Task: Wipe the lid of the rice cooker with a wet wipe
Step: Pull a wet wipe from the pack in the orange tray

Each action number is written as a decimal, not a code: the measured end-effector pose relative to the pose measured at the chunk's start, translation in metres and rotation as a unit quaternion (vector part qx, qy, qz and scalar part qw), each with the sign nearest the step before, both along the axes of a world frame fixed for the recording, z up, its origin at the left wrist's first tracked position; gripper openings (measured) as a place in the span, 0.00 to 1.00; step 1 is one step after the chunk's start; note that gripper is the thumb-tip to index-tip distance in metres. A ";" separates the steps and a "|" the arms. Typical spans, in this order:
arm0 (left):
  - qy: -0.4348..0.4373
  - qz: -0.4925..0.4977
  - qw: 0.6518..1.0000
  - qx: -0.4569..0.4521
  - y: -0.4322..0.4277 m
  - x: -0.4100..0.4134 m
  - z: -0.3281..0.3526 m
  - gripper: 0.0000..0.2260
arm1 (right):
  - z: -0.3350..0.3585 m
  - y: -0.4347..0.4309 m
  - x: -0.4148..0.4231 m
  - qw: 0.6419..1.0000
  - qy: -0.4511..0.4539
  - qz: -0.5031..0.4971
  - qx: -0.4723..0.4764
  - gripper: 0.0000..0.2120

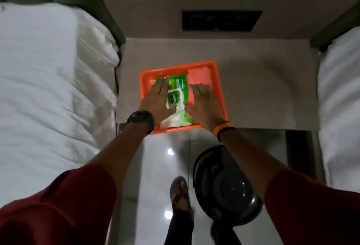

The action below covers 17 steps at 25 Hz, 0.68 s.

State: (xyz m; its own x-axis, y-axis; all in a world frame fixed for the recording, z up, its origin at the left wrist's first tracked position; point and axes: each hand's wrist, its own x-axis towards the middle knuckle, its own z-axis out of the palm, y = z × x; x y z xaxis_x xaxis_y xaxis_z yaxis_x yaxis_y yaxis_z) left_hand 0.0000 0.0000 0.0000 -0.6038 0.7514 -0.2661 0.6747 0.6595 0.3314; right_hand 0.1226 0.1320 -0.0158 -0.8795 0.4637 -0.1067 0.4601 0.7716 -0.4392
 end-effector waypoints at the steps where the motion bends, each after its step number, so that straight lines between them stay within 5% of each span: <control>1: -0.031 0.009 0.999 -0.013 0.001 -0.005 -0.017 0.45 | -0.020 -0.004 -0.006 1.000 -0.013 -0.015 -0.023 0.27; 4: -0.088 0.005 0.995 -0.048 0.003 -0.017 -0.053 0.50 | -0.048 -0.014 -0.023 0.991 -0.064 -0.075 -0.092 0.22; 8: -0.091 0.015 0.995 0.041 0.003 -0.015 -0.072 0.47 | -0.052 -0.028 -0.029 0.978 0.077 -0.096 -0.170 0.22; 10: -0.137 0.095 0.980 0.106 -0.001 -0.019 -0.075 0.43 | -0.054 -0.031 -0.032 0.974 0.093 -0.130 -0.160 0.20; 14: -0.167 0.152 0.965 0.133 -0.011 -0.015 -0.082 0.42 | -0.063 -0.038 -0.038 0.995 -0.029 -0.068 -0.069 0.18; 17: -0.174 0.146 0.964 0.140 -0.012 -0.015 -0.081 0.43 | -0.067 -0.039 -0.044 0.991 0.023 -0.117 -0.056 0.12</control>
